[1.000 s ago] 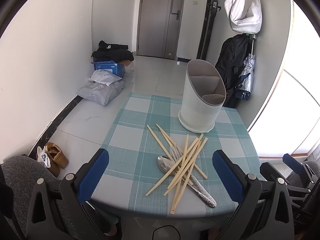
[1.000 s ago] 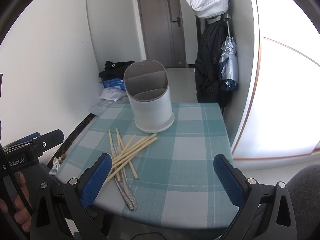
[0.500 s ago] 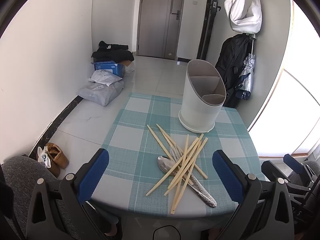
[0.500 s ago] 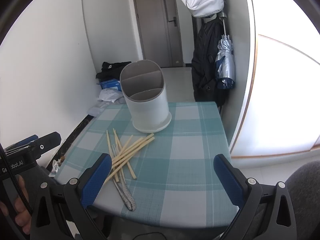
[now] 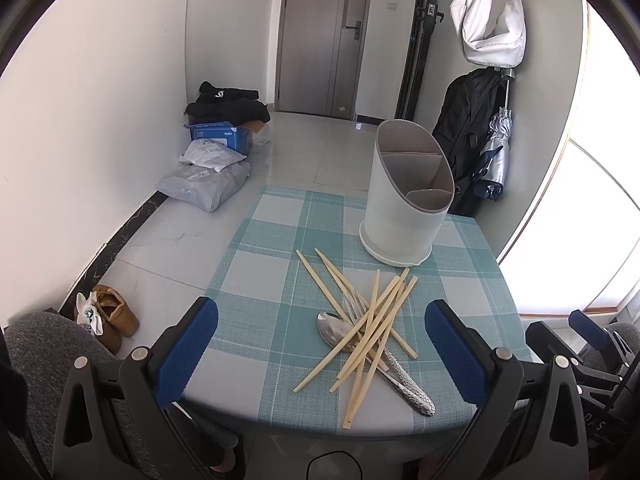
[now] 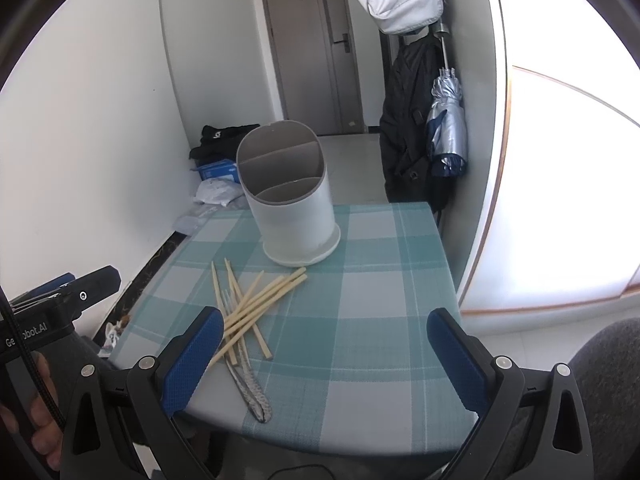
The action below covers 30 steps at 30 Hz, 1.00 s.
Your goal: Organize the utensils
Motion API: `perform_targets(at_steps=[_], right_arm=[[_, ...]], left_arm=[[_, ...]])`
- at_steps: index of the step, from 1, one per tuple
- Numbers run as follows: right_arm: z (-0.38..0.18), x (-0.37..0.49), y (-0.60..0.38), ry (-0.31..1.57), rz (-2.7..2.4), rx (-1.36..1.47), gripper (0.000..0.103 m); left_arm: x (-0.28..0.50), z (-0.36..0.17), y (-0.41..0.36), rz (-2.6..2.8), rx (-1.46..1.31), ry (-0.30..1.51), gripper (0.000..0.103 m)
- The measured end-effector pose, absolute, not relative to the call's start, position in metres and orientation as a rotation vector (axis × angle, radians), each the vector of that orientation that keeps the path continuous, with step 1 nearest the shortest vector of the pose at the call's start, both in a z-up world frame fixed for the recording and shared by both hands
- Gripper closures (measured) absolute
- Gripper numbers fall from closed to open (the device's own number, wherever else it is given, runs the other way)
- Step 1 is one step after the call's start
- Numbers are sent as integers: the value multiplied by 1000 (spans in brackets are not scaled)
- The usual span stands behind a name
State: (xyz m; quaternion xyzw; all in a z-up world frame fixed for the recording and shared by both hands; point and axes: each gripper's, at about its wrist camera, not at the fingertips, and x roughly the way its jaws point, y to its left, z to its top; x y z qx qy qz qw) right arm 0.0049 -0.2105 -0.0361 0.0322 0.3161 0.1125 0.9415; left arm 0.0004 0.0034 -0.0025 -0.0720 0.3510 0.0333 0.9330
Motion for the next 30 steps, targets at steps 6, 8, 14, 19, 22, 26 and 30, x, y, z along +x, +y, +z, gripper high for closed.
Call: perform_targets(at_steps=[6,8,14,19,22,26,30], right_arm=[[-37,5,-210,643,232,70,0],[-37,5,-210,646,238,73,0],[-38,6,-207,639,322,96,1],[-37,12,-195,639,354,61,1],[-38,25,-189,660,368,55,1],[-46,51,-178,742,397,54,10],[-59,75,-162,827,431,52,25]], left_arm=[[0,-3,3,72,-149,719,1],[0,-3,3,72,-149,717,1],[4,-8,9,77,-189,738,1],[12,-13,20,49,-277,777,1],[17,-16,27,53,-313,796,1],[27,-23,41,82,-359,831,1],[39,-32,57,126,-410,876,1]])
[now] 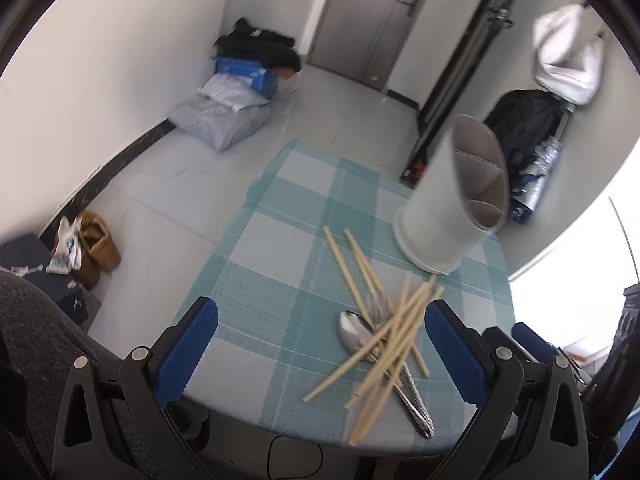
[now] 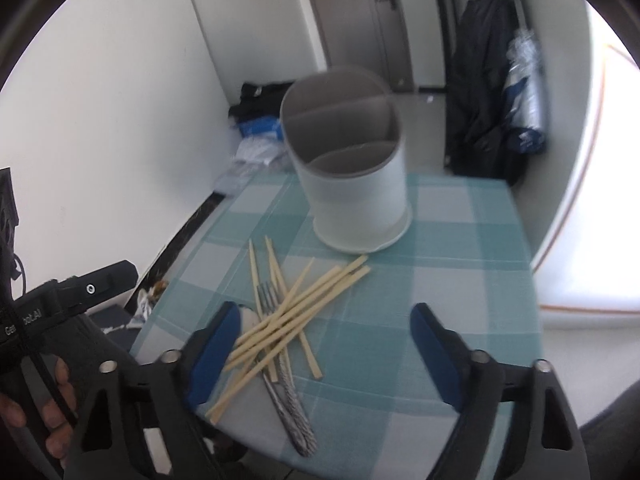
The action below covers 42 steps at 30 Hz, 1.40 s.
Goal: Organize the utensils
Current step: 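Grasp one wooden chopstick with the right gripper and lift it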
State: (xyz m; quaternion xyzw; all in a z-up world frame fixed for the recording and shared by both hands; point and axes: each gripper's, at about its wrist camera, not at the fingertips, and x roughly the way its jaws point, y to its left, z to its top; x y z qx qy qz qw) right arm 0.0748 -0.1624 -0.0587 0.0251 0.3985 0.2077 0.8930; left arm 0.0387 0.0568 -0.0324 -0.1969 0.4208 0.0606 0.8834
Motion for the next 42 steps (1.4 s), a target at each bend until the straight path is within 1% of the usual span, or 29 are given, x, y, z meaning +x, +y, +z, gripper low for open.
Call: perform_targets(at_steps=[1,5,8,9,11,16,19,20,22,23,24,25,26,28,29,42], right_arm=[[-62,83,-155,849,440,44,27],[-75,110,-128,891,458,9,28],[-86,131,-112,920,468,5,31],[-90,139,-105,931,471,7,34],[-97,151,-97,947,459,-5,35],[-120,174,-86,1024,403,-40,48],[-123,176,-84,1028,396,-52,51],[-124,176,-83,1027,391,-64,54],[-126,177,-81,1037,395,-87,65],[-126,176,-79,1040,394,-97,68],[-127,176,-78,1040,393,-115,74],[-127,175,-76,1039,392,-129,78],[-126,177,-75,1040,391,-135,80],[-125,179,-75,1031,402,-134,91],[-124,179,-75,1023,399,-135,94],[-92,171,-99,956,469,-27,98]], left_arm=[[41,-34,60,140,-420,886,1],[48,-39,71,165,-452,917,1],[53,-41,76,165,-473,935,1],[54,-42,78,166,-477,942,1],[58,-43,81,165,-489,955,1],[66,-47,90,169,-514,973,1],[69,-49,93,169,-526,987,1],[69,-50,94,169,-530,990,1],[71,-50,95,172,-532,990,1],[71,-50,95,177,-528,991,1],[71,-50,96,179,-527,993,1],[71,-51,97,182,-528,995,1],[72,-51,97,185,-528,997,1],[73,-51,98,194,-526,999,1],[73,-51,98,198,-523,998,1],[71,-52,97,244,-468,988,1]])
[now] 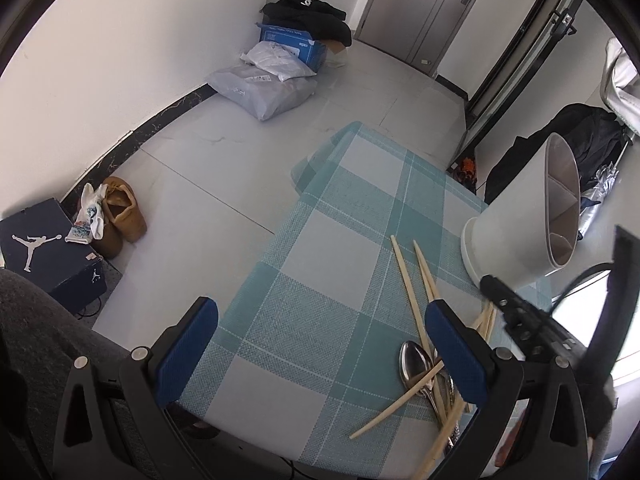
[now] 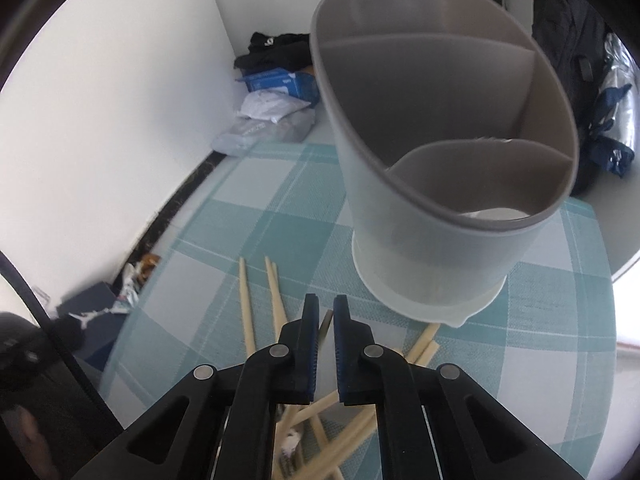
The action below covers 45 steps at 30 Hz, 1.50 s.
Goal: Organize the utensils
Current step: 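Grasp one wooden chopstick with the right gripper and lift it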
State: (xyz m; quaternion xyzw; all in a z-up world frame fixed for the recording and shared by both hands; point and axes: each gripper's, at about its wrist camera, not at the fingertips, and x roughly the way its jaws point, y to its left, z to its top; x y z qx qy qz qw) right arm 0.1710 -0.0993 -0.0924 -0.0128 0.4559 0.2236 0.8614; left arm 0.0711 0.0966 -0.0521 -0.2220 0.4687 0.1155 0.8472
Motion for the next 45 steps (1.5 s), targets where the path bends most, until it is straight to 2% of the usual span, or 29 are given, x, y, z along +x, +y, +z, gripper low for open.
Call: perform_targets(at_steps=[23,31,32,33,35,45], right_arm=[[-28,149,-187,748,557,253,100],[-7,138,-210,683,566,274,100],[-8,138,-210,678,566,274,100],[-7,137,-212,671,570,279,100],[-5,136,-214,666,575,284,100],[-8,132,-224,644,591,308,100]], left_arm=[[108,-67,77,169,-385,1136,1],[114,-81,62,103,-410,1248,3],[112,-85,59,74,-415,1269,7],[112,-87,57,56,-422,1284,16],[111,-91,53,22,-432,1313,27],[109,-95,33,-65,-352,1360,53]])
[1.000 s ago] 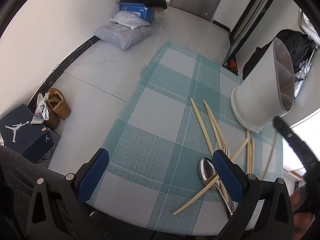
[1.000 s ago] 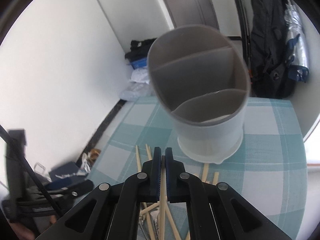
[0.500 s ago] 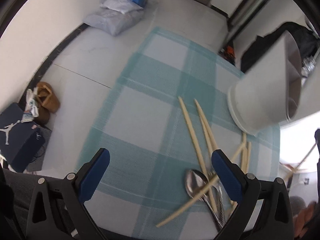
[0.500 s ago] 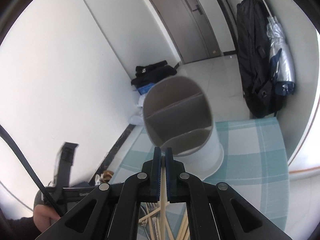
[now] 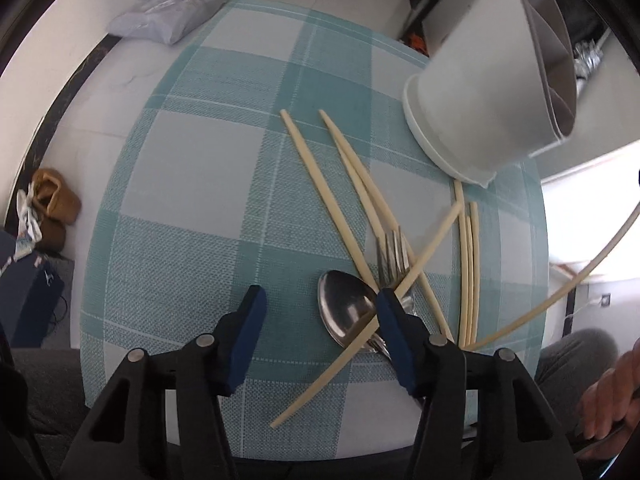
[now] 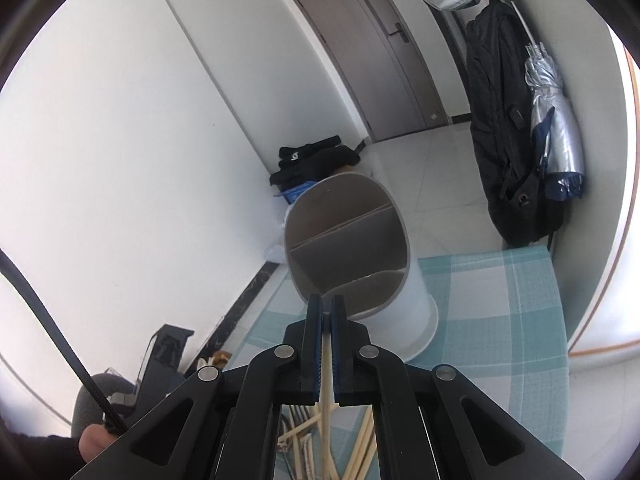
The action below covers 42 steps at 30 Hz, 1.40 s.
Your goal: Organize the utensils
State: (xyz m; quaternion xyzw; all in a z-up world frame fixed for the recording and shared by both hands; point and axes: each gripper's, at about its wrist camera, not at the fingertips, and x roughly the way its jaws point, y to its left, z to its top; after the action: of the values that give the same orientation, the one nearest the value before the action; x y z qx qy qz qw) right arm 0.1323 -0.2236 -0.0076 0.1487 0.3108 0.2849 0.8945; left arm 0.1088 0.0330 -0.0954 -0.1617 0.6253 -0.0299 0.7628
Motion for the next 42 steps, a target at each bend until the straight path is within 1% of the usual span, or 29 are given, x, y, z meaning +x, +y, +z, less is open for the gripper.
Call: perform_targets(at_steps=[2,5,6,7,9,10,11,12,18,25,31,32,34,36,37,38,42], right_arm=[[-7,131,-226,643,593,320,100],[-8,131,-228,642,591,326,100],[-7,131,-229,641,589,327,100],[-7,131,-229,641,588,329,100],[-7,131,-231,640,587,334,100],[-7,130,-232,638,587,335,100],[-7,130,-232,637,586,334,100],[-6,130,-233,635,586,335,100],[-6,129,-233,631,585,334,100],[-5,128,-233,621,583,330,100],[-4,127,-234,621,584,328,100],[-4,127,-234,622,584,329,100],[-4,127,-234,624,582,332,100],[-5,128,-233,626,581,332,100],[-4,128,-233,625,580,333,100],[-4,128,-233,624,579,333,100],[-4,127,-235,619,576,334,100]], left_arm=[[110,-94,28,-85,-339,1365,61],[111,-92,19,-105,-271,1368,65],[111,-92,16,-110,-251,1368,70],[111,-92,14,-109,-228,1367,73],[113,-91,13,-98,-197,1368,87],[113,-91,14,-100,-205,1371,89],[115,-93,17,-96,-212,1372,95],[116,-94,18,-92,-224,1378,98],[115,-96,22,-79,-302,1362,103],[118,-86,30,-70,-327,1320,103],[116,-79,33,-88,-290,1295,102],[117,-80,33,-101,-302,1303,98],[121,-82,31,-132,-327,1303,84],[124,-77,23,-145,-339,1284,60],[125,-77,21,-148,-341,1272,57],[125,-76,19,-151,-335,1261,56],[137,-80,-4,-190,-242,1251,56]])
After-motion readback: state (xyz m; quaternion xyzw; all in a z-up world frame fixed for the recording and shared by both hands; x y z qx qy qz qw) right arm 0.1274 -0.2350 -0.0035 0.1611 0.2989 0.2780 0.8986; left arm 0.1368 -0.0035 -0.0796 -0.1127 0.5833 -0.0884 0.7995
